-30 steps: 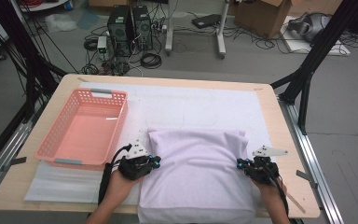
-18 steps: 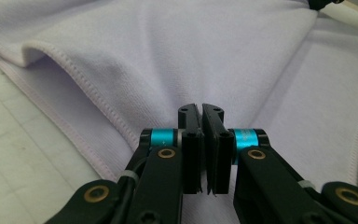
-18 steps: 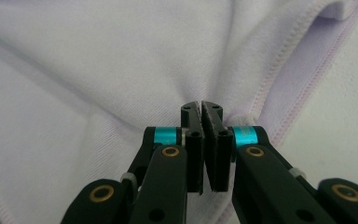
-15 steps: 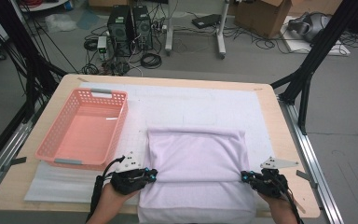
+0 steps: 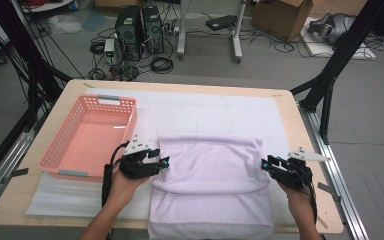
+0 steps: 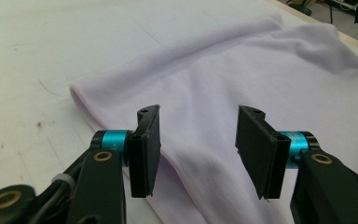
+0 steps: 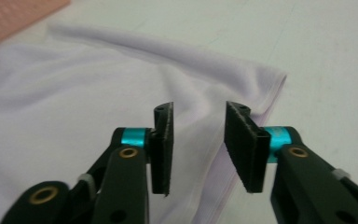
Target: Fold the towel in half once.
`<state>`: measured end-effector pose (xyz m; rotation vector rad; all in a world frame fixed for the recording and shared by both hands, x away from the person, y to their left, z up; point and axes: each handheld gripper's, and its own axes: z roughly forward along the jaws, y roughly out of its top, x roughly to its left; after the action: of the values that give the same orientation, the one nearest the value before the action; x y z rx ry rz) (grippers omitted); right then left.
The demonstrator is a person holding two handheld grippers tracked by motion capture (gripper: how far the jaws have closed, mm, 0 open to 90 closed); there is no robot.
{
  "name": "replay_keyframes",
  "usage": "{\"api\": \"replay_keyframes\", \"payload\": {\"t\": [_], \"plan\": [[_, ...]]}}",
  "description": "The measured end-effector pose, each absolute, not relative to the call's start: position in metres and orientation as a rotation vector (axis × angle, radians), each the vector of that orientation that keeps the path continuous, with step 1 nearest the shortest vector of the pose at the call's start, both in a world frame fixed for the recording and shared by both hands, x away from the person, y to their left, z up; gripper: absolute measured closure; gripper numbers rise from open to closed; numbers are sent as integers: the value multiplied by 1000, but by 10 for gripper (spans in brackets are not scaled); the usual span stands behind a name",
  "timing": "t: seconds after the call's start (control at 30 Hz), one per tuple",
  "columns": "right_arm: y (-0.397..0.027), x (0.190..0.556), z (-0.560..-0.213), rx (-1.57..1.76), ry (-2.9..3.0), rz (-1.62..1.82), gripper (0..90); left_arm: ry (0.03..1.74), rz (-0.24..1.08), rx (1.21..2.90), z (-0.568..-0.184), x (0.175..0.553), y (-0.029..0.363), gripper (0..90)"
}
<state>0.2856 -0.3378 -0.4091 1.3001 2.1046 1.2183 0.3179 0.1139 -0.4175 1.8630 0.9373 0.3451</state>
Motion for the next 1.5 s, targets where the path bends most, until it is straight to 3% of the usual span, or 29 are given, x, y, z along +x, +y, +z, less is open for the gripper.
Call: {"api": "replay_keyframes", "payload": {"t": [0.07, 0.27, 0.53, 0.7, 0.93, 1.27, 1.5], "plan": [[-332, 304, -410, 1264, 2153, 1179, 782, 958, 356, 1877, -422, 334, 111, 530], [-311, 352, -421, 1279, 2263, 1044, 785, 1018, 376, 1948, -436, 365, 99, 571], [-301, 389, -439, 1363, 2243, 950, 738, 1120, 516, 1959, -449, 393, 90, 641], [-297, 402, -441, 1404, 2134, 891, 693, 1177, 567, 1956, -446, 410, 86, 625], [-312, 398, -429, 1446, 2053, 974, 599, 1217, 505, 1897, -439, 407, 93, 438], [-343, 367, -425, 1497, 2030, 1002, 543, 1245, 418, 1963, -436, 394, 99, 403], [-338, 362, -442, 1540, 2096, 973, 536, 1263, 398, 2005, -440, 395, 95, 339]]}}
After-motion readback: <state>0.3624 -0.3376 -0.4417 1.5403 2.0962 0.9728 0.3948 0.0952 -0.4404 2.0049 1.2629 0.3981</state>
